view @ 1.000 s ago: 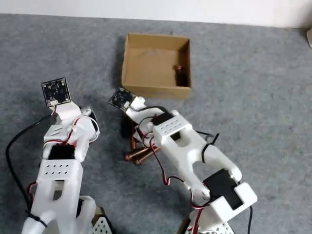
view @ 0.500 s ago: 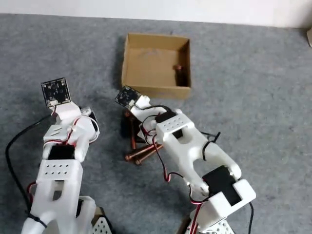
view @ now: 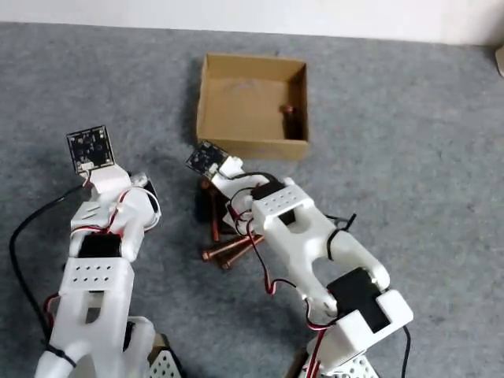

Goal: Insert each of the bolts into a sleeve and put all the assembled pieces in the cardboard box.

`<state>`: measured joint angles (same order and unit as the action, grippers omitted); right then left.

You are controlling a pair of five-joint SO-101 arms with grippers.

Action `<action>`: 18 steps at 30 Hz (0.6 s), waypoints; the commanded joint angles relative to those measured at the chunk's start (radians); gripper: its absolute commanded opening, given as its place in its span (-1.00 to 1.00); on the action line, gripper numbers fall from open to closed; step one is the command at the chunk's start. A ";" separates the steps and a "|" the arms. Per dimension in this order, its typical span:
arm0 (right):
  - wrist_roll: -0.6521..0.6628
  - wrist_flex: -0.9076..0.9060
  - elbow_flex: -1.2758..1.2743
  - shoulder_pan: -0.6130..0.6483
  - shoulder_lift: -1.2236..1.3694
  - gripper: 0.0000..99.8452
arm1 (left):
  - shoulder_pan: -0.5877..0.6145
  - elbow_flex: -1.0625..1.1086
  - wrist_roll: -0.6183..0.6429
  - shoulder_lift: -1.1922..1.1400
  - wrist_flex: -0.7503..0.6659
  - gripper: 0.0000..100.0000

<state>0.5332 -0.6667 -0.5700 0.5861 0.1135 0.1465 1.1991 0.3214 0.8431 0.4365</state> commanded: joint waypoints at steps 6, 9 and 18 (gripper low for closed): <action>0.012 -0.010 -0.035 -0.002 0.024 -0.67 | 0.007 -0.051 0.006 0.002 0.003 -0.98; 0.009 -0.018 -0.027 -0.001 0.061 -0.99 | 0.007 -0.051 0.006 0.002 0.003 -0.98; 0.009 -0.059 -0.013 -0.005 0.073 -0.99 | 0.007 -0.051 0.006 0.002 0.003 -0.98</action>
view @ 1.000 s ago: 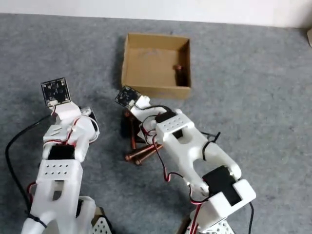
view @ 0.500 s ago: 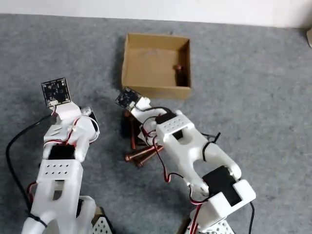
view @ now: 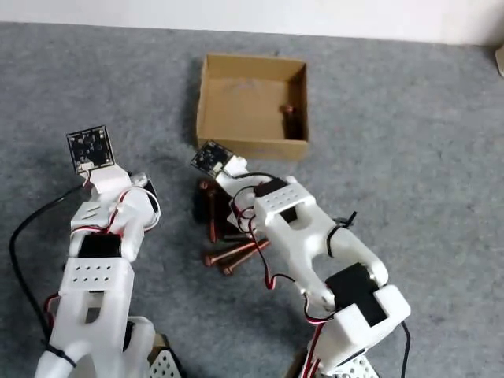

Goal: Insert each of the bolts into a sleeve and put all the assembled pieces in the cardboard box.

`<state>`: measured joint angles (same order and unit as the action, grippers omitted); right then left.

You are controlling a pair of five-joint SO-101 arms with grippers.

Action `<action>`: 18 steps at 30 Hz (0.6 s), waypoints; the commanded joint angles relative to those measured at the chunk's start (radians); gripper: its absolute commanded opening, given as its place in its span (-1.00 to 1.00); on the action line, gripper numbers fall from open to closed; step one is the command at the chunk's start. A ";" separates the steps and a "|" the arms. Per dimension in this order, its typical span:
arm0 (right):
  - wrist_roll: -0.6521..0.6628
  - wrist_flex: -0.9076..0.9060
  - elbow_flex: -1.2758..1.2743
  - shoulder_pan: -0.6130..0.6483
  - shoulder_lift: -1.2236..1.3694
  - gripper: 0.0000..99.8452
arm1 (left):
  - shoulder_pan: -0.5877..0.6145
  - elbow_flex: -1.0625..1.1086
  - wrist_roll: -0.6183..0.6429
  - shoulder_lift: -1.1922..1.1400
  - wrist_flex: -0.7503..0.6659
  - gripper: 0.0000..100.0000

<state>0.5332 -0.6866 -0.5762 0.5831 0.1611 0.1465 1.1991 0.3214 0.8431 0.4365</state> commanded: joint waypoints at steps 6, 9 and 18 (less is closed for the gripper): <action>0.006 -0.044 -0.012 0.002 -0.031 -0.99 | 0.007 -0.051 0.006 0.002 0.000 -0.98; -0.057 -0.047 -0.019 0.004 -0.173 -0.99 | 0.008 -0.051 0.006 0.002 0.000 -0.98; -0.095 -0.125 -0.254 -0.005 -0.799 -0.99 | 0.010 -0.056 0.009 0.002 -0.002 -0.98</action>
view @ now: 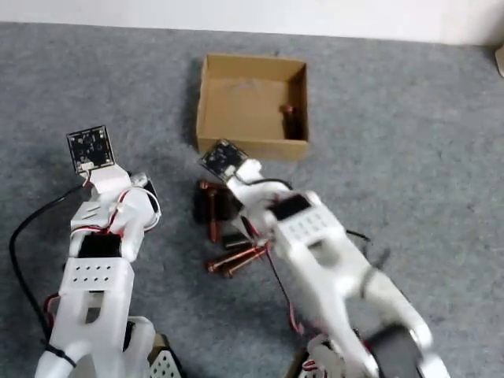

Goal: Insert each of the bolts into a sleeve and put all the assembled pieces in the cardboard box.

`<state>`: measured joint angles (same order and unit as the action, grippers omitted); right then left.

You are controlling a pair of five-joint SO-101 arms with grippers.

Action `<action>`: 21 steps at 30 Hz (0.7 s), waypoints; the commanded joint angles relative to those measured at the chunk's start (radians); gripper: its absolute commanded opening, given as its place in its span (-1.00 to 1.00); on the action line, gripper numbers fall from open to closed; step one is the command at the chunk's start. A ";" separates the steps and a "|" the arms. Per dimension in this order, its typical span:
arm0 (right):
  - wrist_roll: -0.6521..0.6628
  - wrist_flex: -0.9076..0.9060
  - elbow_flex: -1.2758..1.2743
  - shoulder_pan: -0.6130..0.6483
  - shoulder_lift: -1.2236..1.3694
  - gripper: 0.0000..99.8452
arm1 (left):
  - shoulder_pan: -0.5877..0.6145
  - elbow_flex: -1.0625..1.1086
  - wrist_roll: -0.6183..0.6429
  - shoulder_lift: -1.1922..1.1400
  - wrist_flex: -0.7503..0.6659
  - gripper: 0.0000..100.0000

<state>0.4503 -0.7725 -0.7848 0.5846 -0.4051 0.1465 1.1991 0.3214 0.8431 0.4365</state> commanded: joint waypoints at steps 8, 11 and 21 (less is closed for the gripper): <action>-0.014 -0.234 -0.259 -0.099 -0.760 -0.99 | -0.058 -0.239 0.009 -0.008 0.250 -0.98; -0.012 -0.259 -0.354 -0.173 -0.912 -0.99 | -0.065 -0.317 0.009 -0.008 0.367 -0.98; -0.012 -0.176 -0.671 -0.193 -1.194 -0.99 | -0.073 -0.607 -0.061 -0.315 0.601 -0.98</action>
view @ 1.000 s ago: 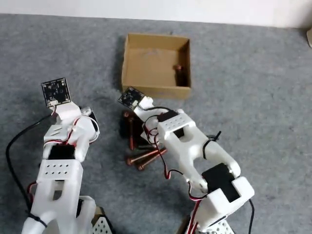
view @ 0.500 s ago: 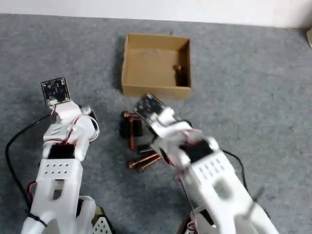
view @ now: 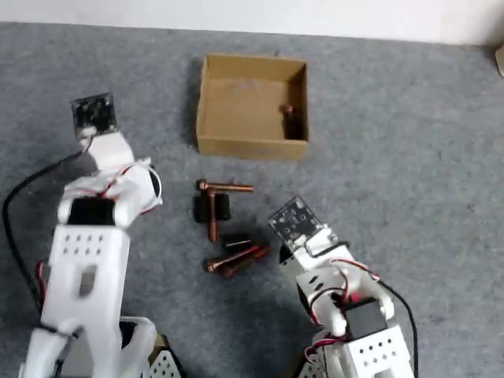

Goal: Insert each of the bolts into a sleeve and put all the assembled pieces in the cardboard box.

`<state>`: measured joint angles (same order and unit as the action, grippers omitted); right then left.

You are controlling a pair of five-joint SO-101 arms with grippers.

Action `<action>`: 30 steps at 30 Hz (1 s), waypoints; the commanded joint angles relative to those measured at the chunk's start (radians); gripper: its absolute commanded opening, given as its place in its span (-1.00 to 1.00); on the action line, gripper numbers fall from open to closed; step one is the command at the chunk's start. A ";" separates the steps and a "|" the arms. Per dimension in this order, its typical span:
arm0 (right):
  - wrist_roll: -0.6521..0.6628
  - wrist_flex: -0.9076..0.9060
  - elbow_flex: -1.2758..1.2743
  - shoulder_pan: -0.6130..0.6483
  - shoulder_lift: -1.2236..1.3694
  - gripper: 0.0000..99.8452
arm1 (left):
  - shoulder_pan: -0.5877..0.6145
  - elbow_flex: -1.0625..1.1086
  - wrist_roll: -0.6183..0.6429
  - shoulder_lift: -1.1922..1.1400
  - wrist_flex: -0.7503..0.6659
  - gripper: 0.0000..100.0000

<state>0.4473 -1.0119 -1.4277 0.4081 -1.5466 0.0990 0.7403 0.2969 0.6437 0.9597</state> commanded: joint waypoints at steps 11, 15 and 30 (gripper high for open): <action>-0.006 0.168 -0.133 -0.018 -0.081 -0.99 | -0.199 -0.375 -0.041 -0.504 0.072 -0.99; -0.005 0.191 -0.151 -0.018 -0.079 -0.99 | -0.266 -0.354 0.149 -0.512 0.017 -0.99; -0.005 0.193 -0.156 -0.018 -0.077 -0.99 | -0.328 -0.268 0.916 -0.513 -0.106 -0.98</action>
<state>0.4473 -0.8523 -1.5873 0.4020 -1.6157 -0.1788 0.4549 1.1408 0.1250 0.9214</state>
